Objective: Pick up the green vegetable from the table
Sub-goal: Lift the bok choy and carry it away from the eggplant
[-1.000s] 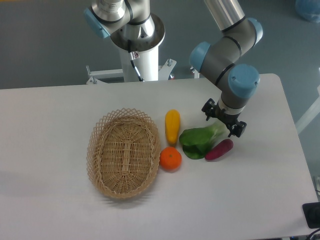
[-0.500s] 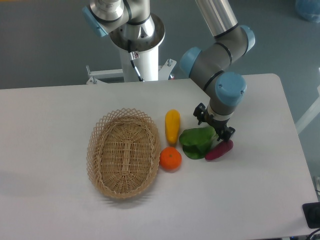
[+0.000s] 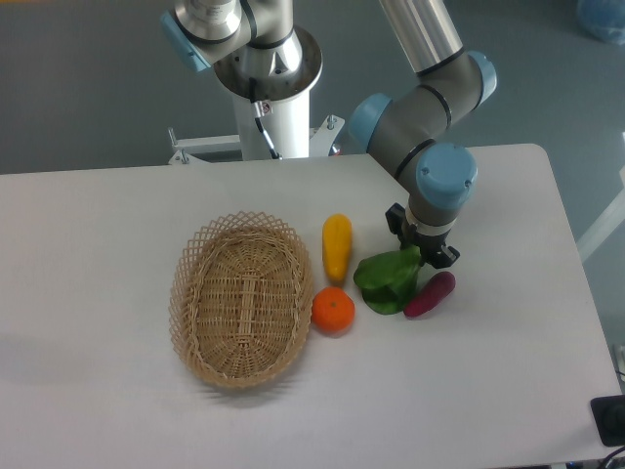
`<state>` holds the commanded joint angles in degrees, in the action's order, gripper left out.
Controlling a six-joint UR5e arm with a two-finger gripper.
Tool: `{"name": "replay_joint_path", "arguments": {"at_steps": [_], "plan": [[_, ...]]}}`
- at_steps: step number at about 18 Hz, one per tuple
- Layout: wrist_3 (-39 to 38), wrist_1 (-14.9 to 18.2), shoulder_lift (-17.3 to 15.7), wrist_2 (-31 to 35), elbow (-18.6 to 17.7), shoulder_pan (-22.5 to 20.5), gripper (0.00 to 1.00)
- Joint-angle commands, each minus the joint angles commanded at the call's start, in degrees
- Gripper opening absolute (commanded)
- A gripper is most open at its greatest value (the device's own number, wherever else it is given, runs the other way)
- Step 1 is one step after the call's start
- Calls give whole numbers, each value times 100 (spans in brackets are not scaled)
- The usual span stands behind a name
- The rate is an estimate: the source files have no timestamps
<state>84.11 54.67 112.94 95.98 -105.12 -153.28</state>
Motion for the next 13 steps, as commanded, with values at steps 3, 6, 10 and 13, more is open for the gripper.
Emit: {"name": "replay_joint_path", "arguments": {"at_steps": [3, 6, 10, 13], "plan": [[18, 245, -35, 18, 263, -9, 25], [27, 842, -44, 18, 754, -18, 25], [0, 1721, 113, -17, 1800, -18, 25], [-9, 1881, 386, -52, 2407, -35, 25]]}}
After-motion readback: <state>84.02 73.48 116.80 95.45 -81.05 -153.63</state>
